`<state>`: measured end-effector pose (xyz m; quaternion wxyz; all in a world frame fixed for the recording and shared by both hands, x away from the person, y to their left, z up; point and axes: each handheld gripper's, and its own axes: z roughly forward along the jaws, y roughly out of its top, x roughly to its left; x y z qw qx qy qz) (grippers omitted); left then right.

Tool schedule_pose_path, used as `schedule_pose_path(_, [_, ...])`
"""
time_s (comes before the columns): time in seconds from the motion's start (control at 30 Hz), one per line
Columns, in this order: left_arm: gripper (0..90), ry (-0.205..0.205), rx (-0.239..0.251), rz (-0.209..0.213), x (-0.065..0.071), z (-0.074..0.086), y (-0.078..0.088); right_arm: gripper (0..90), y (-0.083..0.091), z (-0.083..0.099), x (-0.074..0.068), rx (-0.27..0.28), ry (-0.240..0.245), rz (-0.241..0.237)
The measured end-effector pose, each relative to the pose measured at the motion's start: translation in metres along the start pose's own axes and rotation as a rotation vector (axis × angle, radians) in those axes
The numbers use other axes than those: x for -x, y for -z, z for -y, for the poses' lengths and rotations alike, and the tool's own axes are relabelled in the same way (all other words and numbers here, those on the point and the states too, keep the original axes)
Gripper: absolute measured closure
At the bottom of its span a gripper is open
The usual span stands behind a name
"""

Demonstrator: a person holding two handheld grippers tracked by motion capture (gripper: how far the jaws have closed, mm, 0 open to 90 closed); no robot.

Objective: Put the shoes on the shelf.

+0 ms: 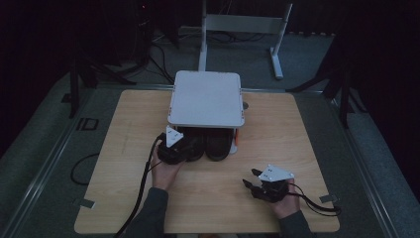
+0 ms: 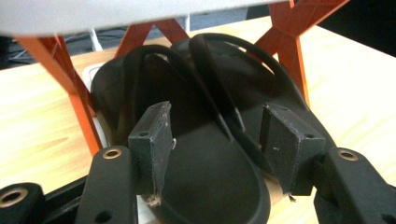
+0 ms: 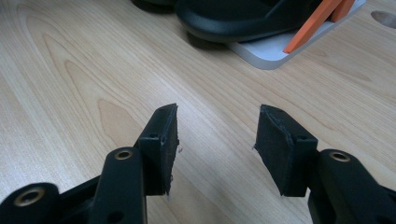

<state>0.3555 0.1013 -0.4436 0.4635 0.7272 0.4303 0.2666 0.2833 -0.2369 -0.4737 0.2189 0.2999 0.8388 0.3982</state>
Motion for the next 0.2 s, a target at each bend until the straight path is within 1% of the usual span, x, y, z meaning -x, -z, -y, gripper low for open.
schedule_pose_path(0.03, [44.2,-0.004,-0.003,-0.012,-0.002,0.003,0.000,48.0,0.000,0.000,0.000,0.000,0.001,0.001])
schedule_pose_path(0.1, [44.2,0.001,-0.012,-0.015,-0.004,0.006,0.001,48.1,0.000,0.000,0.001,0.000,0.000,0.002])
schedule_pose_path(0.13, [44.2,0.013,-0.023,-0.020,-0.009,0.011,0.002,48.0,0.001,0.000,0.001,0.000,-0.002,0.003])
schedule_pose_path(0.2, [44.2,0.019,-0.024,-0.027,-0.011,0.014,0.002,48.0,0.001,0.000,0.002,0.001,-0.004,0.005])
